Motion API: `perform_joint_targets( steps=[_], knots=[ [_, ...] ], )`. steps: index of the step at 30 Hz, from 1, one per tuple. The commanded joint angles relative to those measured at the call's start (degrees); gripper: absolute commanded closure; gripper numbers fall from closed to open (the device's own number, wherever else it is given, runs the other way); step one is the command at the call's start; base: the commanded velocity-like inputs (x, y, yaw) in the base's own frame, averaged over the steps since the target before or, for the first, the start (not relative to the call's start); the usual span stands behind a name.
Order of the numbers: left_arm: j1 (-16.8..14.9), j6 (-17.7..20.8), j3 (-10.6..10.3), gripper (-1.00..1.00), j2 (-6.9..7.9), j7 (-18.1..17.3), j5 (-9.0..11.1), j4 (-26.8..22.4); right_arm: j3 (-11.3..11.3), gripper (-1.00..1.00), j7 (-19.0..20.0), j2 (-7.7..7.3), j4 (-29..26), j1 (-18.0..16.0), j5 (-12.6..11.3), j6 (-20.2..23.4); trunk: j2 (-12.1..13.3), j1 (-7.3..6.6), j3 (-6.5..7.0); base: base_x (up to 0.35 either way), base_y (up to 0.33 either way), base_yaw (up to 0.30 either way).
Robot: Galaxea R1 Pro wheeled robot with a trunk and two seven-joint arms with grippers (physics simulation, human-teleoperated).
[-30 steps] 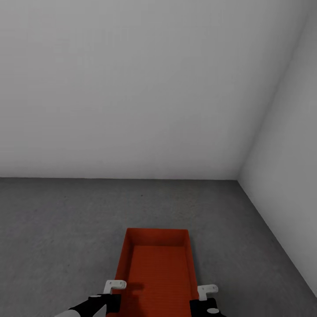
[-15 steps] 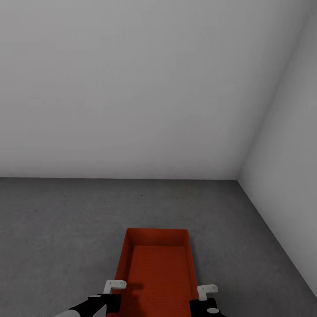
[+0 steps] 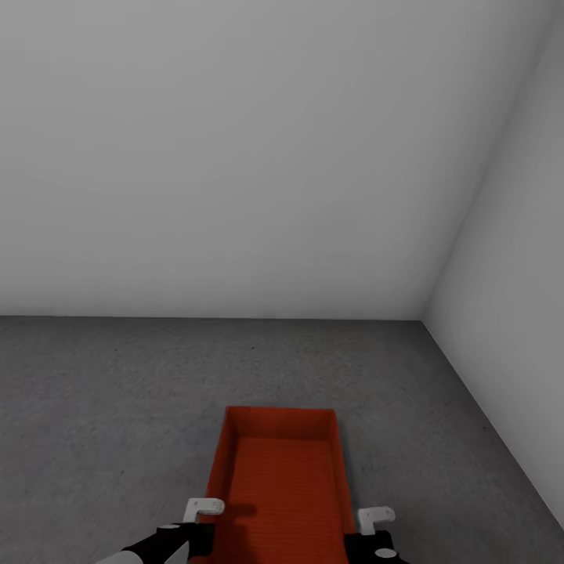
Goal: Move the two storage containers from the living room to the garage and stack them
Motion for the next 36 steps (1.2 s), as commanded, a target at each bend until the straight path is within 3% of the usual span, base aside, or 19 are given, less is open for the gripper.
perform_joint_targets(
  steps=[1, 36],
  knots=[
    [-0.02, 0.23, 0.09, -1.0, 0.0, 0.39, -0.37, -0.07, 0.27, -1.0, -0.31, -0.16, 0.09, -0.03, -0.77, -0.32, -0.02, -0.01, -0.04, 0.0, 0.0, 0.0],
    [-0.02, 0.2, 0.09, -1.0, 0.01, 0.34, -0.45, -0.1, 0.27, -1.0, -0.31, -0.15, 0.09, -0.03, -0.77, 0.09, -0.02, -0.01, -0.04, 0.0, 0.0, 0.0]
  ],
)
